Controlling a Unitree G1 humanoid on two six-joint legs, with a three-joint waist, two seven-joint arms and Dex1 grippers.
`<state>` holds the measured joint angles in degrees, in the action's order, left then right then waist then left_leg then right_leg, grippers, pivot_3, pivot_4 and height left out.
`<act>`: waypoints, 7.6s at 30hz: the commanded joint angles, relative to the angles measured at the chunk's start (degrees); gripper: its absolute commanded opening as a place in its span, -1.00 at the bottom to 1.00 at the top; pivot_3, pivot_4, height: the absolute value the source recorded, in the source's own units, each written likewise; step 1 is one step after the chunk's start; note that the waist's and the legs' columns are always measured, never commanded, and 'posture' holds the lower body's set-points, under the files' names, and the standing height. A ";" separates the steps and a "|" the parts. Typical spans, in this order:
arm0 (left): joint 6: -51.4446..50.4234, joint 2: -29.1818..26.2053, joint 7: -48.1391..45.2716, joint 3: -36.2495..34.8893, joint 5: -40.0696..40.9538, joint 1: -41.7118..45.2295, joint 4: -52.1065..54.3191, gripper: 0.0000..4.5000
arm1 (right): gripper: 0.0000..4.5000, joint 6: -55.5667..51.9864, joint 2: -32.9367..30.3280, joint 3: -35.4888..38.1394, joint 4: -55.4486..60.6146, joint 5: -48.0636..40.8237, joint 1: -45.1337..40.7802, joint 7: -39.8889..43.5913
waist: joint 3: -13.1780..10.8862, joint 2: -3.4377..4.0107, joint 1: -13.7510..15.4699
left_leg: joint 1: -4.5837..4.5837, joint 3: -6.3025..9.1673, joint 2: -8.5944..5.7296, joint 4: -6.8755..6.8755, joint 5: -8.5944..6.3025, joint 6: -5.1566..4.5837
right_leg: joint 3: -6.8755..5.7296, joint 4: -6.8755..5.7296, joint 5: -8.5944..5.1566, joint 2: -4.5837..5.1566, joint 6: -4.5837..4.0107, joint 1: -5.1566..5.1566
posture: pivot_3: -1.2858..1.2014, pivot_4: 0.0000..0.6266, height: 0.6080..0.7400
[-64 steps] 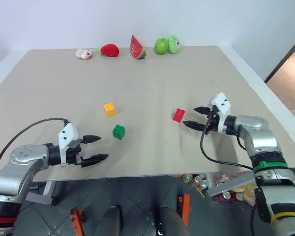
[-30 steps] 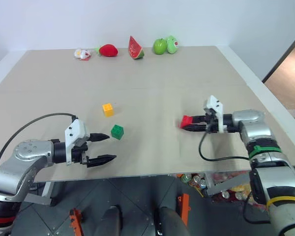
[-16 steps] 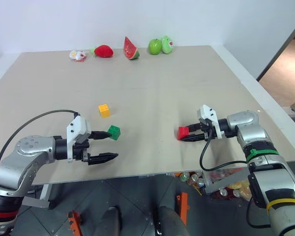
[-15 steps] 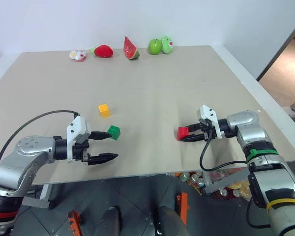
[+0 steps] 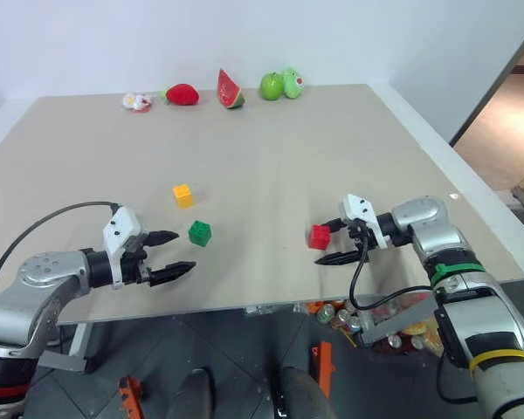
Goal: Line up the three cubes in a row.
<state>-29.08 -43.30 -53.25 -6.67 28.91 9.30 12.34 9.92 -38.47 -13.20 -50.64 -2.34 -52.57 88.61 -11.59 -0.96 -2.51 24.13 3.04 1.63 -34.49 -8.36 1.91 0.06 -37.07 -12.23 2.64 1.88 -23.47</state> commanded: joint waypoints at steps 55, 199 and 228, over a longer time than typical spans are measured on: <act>31.41 23.89 -13.58 22.29 -21.62 38.15 -46.49 -0.40 | 0.78 -30.33 -13.15 20.58 51.13 -24.50 25.12 -13.83 | -0.03 -0.09 1.15 | 0.20 -0.46 0.10 -0.21 -0.19 0.51 | 0.51 -0.01 -0.19 -0.19 0.46 -0.08 | 0.03 -0.52 1.00; 35.15 17.45 -25.96 13.92 -21.24 37.72 -55.90 -0.44 | 0.78 -38.60 -11.01 19.90 56.98 -28.81 23.13 -20.20 | -0.04 -0.15 1.13 | 0.98 -0.60 0.21 -1.01 -0.17 0.20 | 1.00 -0.09 0.48 -0.48 0.60 -0.73 | 0.03 -0.52 1.00; 6.41 0.46 -16.61 -1.72 -7.19 9.18 -17.96 0.91 | 0.78 -31.11 -19.41 27.83 44.11 -23.11 35.19 -18.67 | -0.04 -0.14 1.20 | 0.92 -0.80 0.31 -0.93 -0.22 0.15 | 1.03 -0.09 0.38 -0.42 0.51 -0.77 | 0.03 -0.52 1.00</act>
<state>-18.98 -41.75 -72.16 -4.93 18.69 18.91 -9.88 -22.96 -56.26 11.77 -5.49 -25.82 -17.92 69.91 -11.63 -1.11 -1.32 25.05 2.18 1.95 -35.44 -8.58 2.06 1.09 -37.16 -11.83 2.25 2.42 -24.24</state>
